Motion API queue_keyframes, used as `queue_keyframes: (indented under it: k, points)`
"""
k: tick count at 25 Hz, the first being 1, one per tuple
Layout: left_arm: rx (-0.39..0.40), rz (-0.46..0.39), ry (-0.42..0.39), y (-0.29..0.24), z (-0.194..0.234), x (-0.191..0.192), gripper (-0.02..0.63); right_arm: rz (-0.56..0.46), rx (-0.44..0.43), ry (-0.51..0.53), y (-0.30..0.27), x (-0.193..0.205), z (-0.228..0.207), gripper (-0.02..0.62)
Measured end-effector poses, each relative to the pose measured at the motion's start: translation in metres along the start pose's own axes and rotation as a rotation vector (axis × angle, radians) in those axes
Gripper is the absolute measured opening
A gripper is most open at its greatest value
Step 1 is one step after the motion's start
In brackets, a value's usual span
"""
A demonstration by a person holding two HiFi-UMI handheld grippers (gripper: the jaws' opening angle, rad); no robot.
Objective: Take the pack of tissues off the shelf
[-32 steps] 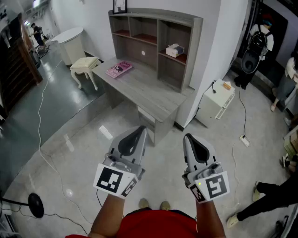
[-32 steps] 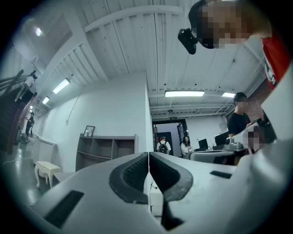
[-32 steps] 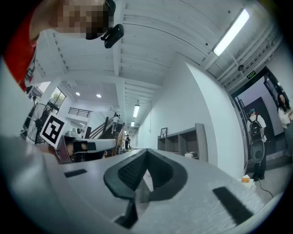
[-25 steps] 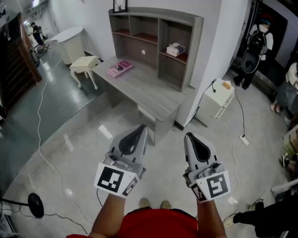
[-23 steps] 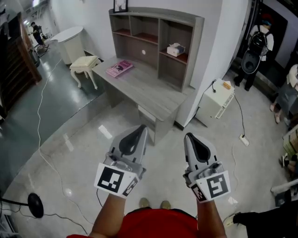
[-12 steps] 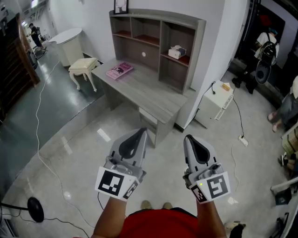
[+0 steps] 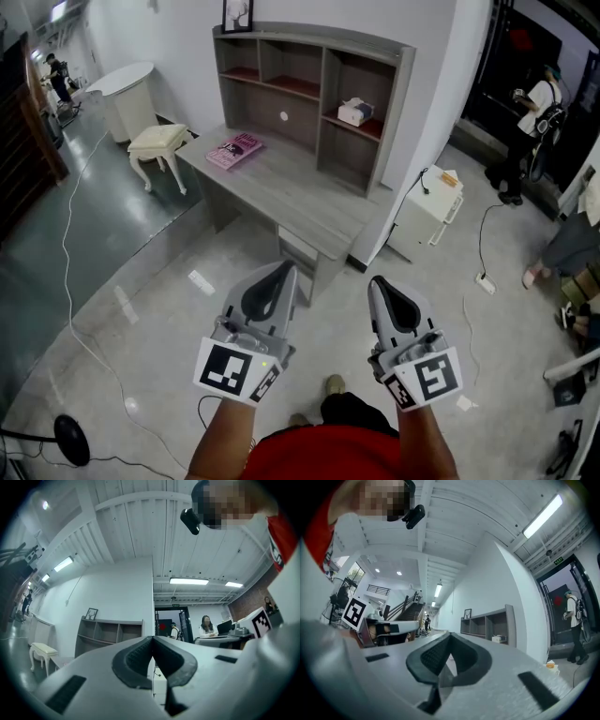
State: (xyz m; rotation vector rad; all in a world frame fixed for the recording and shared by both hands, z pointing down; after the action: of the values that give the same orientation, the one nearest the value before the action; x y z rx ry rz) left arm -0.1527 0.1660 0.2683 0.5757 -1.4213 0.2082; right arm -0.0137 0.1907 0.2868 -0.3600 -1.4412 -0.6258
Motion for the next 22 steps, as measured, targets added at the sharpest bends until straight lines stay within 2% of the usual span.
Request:
queue_keyframes:
  k: [5,10,16,22]
  points:
    - [0.008,-0.001,-0.002,-0.031,0.018,0.015,0.008,-0.005,0.009,-0.001,-0.027,0.016,-0.024,0.005]
    - [0.005,0.005,-0.015,-0.089,0.040,0.034,0.008,-0.031,0.005,-0.009,-0.068,0.035,-0.072,0.005]
    - [0.012,0.024,-0.042,-0.193,0.063,0.057,0.009,-0.048,0.016,-0.008,-0.129,0.053,-0.161,0.005]
    - [0.012,0.036,-0.020,-0.305,0.081,0.082,0.011,-0.044,0.014,-0.003,-0.187,0.067,-0.255,0.005]
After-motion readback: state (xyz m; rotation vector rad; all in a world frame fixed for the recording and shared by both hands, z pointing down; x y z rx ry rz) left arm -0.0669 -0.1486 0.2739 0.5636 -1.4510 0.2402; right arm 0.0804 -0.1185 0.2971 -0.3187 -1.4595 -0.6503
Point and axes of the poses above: the fingertips, and each gripper's own axes: y backward along the fingers, z to its left, x out of its underside, the point moved 2 cm from there along y, backward along the fingers, and after that the axes turned 7 degrees about -x, right-handed, at the moved point
